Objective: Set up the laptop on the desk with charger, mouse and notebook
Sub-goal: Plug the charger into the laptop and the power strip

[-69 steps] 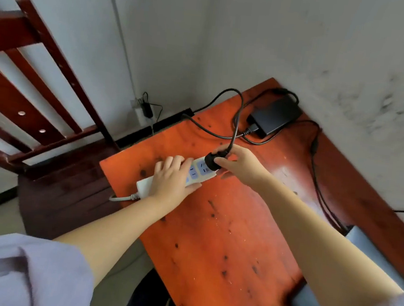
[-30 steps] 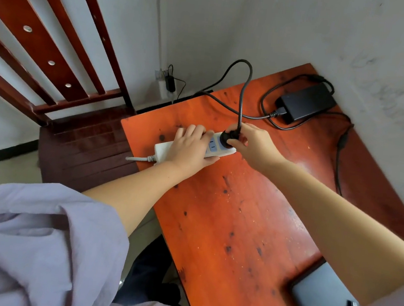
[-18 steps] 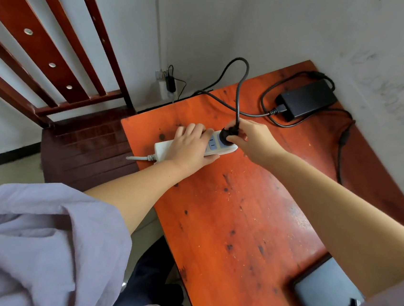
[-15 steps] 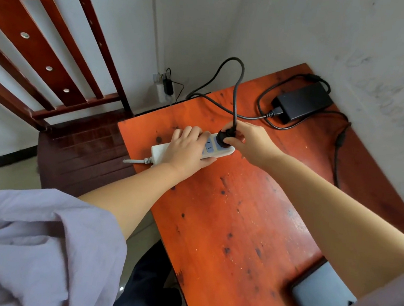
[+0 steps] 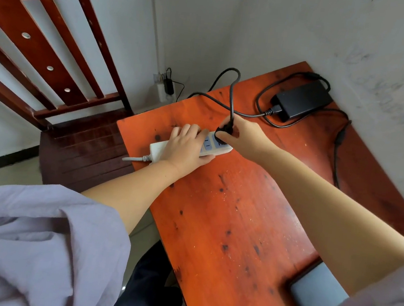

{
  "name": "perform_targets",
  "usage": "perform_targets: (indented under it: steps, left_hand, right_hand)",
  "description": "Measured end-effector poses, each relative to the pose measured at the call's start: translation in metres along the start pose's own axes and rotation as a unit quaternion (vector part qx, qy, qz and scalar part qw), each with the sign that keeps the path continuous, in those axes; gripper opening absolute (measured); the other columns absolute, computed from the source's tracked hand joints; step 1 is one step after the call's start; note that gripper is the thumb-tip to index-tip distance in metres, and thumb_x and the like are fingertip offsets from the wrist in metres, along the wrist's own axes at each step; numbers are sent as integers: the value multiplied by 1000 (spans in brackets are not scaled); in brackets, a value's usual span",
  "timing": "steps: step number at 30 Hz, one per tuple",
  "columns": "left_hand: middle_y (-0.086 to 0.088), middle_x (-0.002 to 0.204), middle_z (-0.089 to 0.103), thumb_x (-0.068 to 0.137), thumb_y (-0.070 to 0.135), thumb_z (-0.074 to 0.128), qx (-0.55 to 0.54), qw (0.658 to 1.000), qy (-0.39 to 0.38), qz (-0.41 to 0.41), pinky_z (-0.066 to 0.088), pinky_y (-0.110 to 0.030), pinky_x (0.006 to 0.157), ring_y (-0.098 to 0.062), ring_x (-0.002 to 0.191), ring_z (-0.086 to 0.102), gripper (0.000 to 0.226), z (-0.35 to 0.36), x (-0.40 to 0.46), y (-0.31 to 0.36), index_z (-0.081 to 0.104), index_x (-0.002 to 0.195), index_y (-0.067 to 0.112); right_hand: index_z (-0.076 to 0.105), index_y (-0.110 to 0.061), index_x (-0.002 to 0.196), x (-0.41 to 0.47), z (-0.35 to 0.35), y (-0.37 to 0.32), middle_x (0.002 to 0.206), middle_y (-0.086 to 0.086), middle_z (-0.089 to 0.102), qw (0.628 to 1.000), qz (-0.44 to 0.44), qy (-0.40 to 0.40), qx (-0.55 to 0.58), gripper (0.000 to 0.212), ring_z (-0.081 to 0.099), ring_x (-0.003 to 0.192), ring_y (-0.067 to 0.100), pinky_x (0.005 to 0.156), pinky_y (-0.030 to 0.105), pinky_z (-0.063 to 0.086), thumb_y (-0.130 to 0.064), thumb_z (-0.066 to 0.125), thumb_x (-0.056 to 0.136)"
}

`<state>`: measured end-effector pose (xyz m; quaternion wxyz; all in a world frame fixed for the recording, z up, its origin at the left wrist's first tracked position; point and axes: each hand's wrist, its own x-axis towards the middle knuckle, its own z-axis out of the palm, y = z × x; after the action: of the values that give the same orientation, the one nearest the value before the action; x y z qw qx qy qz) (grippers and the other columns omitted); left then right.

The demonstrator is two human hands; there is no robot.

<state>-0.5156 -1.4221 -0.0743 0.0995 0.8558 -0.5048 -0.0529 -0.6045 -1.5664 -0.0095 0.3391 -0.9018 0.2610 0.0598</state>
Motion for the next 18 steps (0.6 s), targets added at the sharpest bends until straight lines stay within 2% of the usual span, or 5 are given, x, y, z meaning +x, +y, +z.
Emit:
perform_targets:
  steps: [2, 5, 7, 11, 18]
  left_hand:
    - [-10, 117, 54, 84, 55, 50, 6, 1000, -3, -1, 34, -40, 94, -29, 109, 48, 63, 0, 0, 0, 45, 132, 14]
    - [-9, 117, 53, 84, 56, 48, 11, 1000, -5, -4, 33, -39, 94, -28, 108, 47, 63, -1, 0, 0, 44, 132, 15]
    - [-9, 117, 53, 85, 56, 48, 12, 1000, -5, -3, 34, -39, 94, -28, 109, 47, 63, -1, 0, 0, 43, 133, 15]
    - [-10, 117, 53, 85, 56, 48, 19, 1000, -8, -2, 33, -39, 93, -28, 108, 47, 64, -2, 0, -1, 43, 133, 14]
    - [-9, 119, 54, 84, 55, 49, 1, 1000, -4, 2, 33, -39, 95, -28, 109, 47, 64, -1, 0, -1, 45, 132, 13]
  right_hand:
    - [50, -15, 101, 0, 6, -7, 90, 1, 63, 999, 27, 15, -9, 25, 60, 80, 22, 70, 37, 53, -35, 57, 89]
    - [46, -9, 102, 4, 6, -14, 91, 12, 65, 997, 48, 11, -52, 26, 62, 80, 30, 72, 46, 54, -33, 53, 92]
    - [47, -9, 101, 7, 0, -15, 91, 11, 64, 997, 42, -12, -57, 25, 61, 81, 29, 73, 45, 53, -32, 53, 93]
    - [44, -15, 93, 12, -8, -17, 80, 2, 59, 996, 20, -48, -73, 18, 58, 75, 26, 65, 34, 49, -31, 53, 92]
    - [42, -13, 100, -11, 10, -10, 91, 16, 64, 999, 41, 3, -23, 18, 62, 79, 34, 70, 52, 54, -29, 49, 94]
